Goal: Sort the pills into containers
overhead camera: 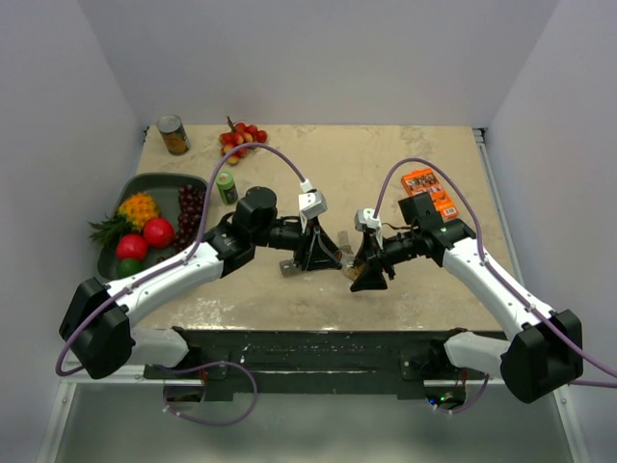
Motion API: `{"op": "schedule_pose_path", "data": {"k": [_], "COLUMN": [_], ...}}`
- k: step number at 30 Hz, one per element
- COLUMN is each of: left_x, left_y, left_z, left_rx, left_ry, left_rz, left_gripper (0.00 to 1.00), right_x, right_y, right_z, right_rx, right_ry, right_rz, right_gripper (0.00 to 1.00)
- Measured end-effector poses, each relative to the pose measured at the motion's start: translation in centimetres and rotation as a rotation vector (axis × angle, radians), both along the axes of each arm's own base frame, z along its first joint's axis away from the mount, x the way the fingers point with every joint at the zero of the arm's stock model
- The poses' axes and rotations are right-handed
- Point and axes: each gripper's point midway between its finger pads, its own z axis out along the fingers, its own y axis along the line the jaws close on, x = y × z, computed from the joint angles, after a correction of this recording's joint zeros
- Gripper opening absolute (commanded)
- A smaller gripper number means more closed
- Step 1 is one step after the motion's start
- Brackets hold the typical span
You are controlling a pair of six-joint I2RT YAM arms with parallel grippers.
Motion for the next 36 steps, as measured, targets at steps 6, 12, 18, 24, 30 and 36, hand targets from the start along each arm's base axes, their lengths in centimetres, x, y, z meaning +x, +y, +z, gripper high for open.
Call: {"op": "schedule_pose_path", "data": {"k": [6, 12, 18, 24, 30, 36], "left_x": [0.1, 0.1, 0.5, 1.7, -0.6, -0.7], "left_y": [0.2, 0.6, 1.2, 2.9, 5.4, 6.5], "left_z": [-0.6, -1.7, -3.3, -5.2, -4.8, 2.1], "left_rx": [0.021, 0.062, 0.103, 0.14, 0.115, -0.086], "left_ry": [-0.005, 0.017, 0.039, 0.064, 0.031, -0.029], "left_rz": [0.004, 0.018, 0.056, 0.117, 0.133, 0.26], "left_gripper": [0.56, 0.61, 0.66, 0.75, 0.99, 0.99], "right_x": [0.3, 0.5, 0.3, 0.2, 0.2, 0.9], "right_y": [-0.1, 0.1, 0.3, 0.2, 0.2, -0.2], "right_z": [-0.1, 0.6, 1.2, 1.4, 1.5, 1.0], "right_rx": [-0.006, 0.017, 0.046, 0.051, 0.048, 0.01], "right_ry": [-0.02, -0.039, -0.052, -0.065, -0.077, -0.108], "right_rz": [-0.002, 0.006, 0.028, 0.034, 0.031, 0.005], "right_gripper": [0.0, 0.0, 0.0, 0.0, 0.0, 0.0]}}
